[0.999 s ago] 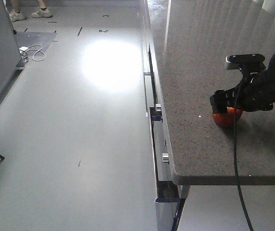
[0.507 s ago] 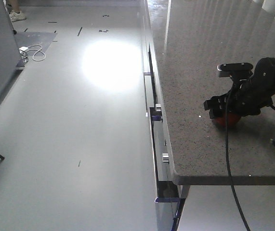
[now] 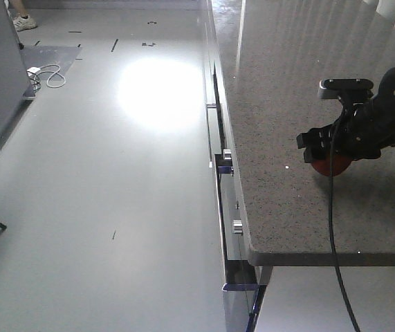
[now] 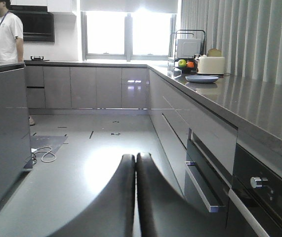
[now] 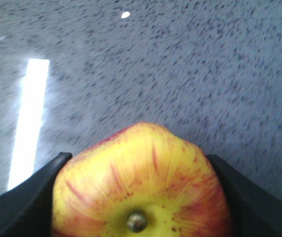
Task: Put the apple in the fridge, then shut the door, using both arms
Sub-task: 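Close the right gripper on the apple, then lift the apple off the counter with the right gripper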
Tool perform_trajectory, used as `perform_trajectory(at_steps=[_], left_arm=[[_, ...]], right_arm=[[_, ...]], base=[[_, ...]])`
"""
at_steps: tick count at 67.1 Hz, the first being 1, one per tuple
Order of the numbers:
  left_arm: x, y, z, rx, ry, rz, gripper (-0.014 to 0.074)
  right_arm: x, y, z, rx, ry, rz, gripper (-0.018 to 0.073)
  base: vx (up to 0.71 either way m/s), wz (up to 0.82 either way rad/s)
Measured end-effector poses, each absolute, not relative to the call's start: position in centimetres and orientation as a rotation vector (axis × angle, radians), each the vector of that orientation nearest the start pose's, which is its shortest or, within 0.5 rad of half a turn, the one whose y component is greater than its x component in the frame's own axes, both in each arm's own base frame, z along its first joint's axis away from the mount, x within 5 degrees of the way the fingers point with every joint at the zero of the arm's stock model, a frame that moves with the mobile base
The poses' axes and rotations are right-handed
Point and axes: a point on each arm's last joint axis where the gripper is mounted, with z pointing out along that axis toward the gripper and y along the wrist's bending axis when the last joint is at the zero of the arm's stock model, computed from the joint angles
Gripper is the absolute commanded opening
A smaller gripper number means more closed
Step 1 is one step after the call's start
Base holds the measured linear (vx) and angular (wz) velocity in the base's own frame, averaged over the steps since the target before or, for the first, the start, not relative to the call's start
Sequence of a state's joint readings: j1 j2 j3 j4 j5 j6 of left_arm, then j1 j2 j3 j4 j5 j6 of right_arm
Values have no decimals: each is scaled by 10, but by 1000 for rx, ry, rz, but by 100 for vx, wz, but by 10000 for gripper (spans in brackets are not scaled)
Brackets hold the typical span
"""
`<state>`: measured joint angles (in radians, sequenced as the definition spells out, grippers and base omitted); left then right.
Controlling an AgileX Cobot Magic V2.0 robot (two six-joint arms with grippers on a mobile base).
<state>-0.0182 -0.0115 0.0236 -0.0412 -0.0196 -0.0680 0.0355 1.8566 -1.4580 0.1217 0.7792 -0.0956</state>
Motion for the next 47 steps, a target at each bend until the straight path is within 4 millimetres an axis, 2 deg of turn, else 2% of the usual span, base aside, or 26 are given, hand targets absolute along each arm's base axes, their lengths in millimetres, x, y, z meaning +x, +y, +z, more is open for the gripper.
perform_trajectory(at_steps=[12,20,29,38,47], left_arm=[[56,-1,208,-68,1475,-103,-6],[56,-1,208,-68,1475,-103,-6],[56,-1,208,-68,1475,-103,-6],[56,-1,208,-68,1475,-103,-6],[56,-1,208,-68,1475,-103,-6]], right_arm=[[374,28,284,-70,2705,231,185],[354,35,315,-97,2664,274,185],[324,57,344,-183,2583,320,185],[282,86,351,-303,2522,392,185],[240,109,345,-440,2494,447,185]], base=[[0,0],[0,0],[0,0],[0,0],[0,0]])
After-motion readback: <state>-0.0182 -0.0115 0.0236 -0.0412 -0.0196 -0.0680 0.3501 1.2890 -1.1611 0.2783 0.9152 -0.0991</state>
